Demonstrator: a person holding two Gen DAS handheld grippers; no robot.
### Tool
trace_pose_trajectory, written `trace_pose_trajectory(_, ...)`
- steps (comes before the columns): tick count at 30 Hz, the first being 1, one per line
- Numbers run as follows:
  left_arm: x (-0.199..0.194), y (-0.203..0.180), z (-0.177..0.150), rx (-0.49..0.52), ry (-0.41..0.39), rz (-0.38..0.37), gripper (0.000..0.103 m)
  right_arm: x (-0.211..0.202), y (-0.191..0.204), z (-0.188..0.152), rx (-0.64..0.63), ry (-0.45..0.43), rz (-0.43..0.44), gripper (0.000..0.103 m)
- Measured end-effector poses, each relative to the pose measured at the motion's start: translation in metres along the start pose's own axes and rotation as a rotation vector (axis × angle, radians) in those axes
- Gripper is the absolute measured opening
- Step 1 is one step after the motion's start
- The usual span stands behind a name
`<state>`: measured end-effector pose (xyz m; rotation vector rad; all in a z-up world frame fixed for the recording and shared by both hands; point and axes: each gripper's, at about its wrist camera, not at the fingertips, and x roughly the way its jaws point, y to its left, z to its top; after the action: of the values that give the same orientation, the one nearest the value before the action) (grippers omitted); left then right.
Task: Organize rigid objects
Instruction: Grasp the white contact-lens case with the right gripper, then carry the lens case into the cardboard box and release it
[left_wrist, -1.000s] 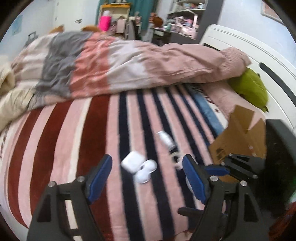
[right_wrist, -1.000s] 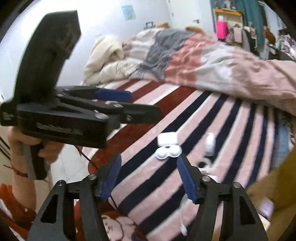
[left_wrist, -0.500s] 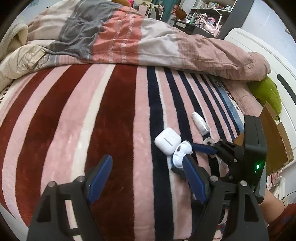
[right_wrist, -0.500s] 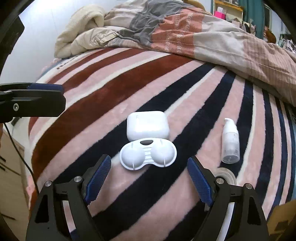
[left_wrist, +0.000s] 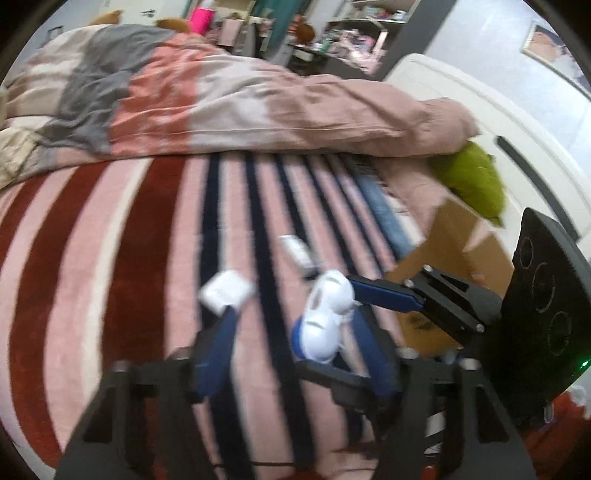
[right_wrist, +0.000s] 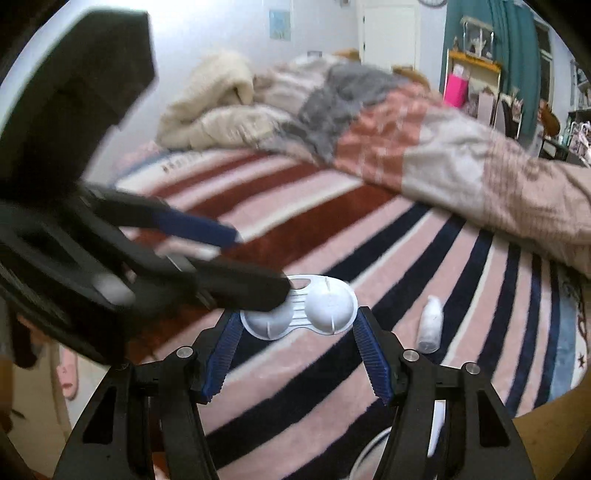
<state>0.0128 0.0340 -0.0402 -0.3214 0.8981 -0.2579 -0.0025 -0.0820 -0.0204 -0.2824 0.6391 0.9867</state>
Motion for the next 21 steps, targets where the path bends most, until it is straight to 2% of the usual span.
trace_pose_trajectory(2, -0.006, -0.021, 0.006, 0.035, -0.014, -0.050, 0.032, -0.021, -0.001, 0.004, 0.002, -0.037, -0.008, 0.059)
trace_pose_trajectory(3, -0.010, -0.032, 0.008, 0.057, -0.022, -0.068, 0.022, -0.031, -0.002, 0.005, 0.007, -0.050, -0.020, 0.059)
trace_pose_trajectory(4, -0.014, -0.043, 0.011, 0.082, -0.036, -0.068, 0.019, -0.041, -0.006, 0.006, 0.015, -0.064, -0.028, 0.059)
trace_pose_trajectory(8, -0.015, -0.091, 0.023, 0.167, -0.042, -0.073, 0.019, -0.077, -0.022, 0.001, 0.054, -0.109, -0.055, 0.059)
trace_pose_trajectory(13, 0.004, -0.147, 0.037, 0.258, -0.014, -0.101, 0.019, -0.120, -0.053, -0.013, 0.103, -0.133, -0.140, 0.059)
trace_pose_trajectory(21, 0.067, -0.229, 0.050, 0.363, 0.086, -0.186, 0.019, -0.170, -0.120, -0.053, 0.239, -0.077, -0.259, 0.059)
